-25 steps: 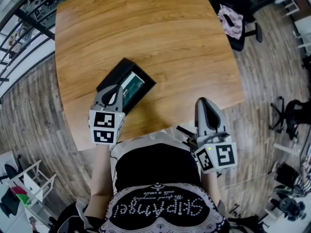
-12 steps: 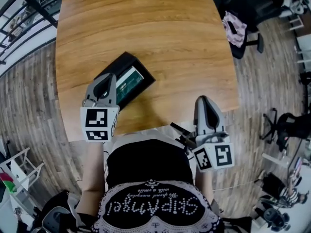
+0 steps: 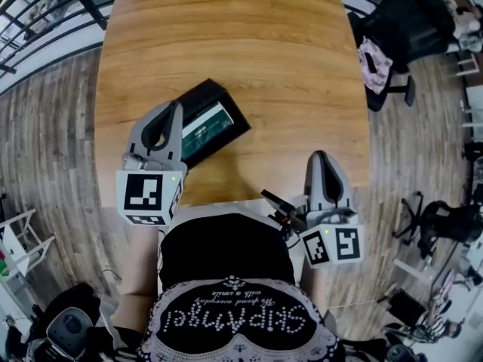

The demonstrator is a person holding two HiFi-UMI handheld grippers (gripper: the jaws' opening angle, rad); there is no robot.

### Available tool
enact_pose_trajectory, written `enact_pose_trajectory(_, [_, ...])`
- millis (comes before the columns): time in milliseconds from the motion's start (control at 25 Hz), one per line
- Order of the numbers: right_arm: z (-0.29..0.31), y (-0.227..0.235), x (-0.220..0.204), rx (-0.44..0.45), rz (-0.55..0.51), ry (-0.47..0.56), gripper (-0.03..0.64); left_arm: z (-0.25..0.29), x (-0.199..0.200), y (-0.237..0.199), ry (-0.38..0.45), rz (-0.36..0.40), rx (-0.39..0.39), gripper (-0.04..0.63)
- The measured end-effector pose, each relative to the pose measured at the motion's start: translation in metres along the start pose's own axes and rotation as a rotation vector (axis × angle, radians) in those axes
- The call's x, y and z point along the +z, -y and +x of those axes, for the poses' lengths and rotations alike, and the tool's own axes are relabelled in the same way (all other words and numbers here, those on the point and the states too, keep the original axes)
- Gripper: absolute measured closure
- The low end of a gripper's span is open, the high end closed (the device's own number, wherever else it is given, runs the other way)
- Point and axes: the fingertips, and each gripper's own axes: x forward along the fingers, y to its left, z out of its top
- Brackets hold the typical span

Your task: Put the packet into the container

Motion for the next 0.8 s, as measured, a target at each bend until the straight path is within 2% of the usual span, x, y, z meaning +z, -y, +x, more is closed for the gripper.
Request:
enact_pose_trajectory(160, [0.004, -0.005, 0.004, 0.016, -0.009, 0.003, 0.577, -0.017, 0.02, -0.008, 0.067, -0.041, 0.03, 0.566])
enact_pose_trajectory(400, [0.013, -0.026, 0.015, 0.044, -0.023, 0.009, 0.577, -0.05, 0.043, -0.034, 0.138, -0.039, 0.091, 0.566])
enact_pose_trajectory(800, [0.03, -0.034, 0.015, 0.092, -0.034, 0.013, 0.577, -0.084, 0.047, -0.05, 0.199, -0.07, 0.187, 0.566])
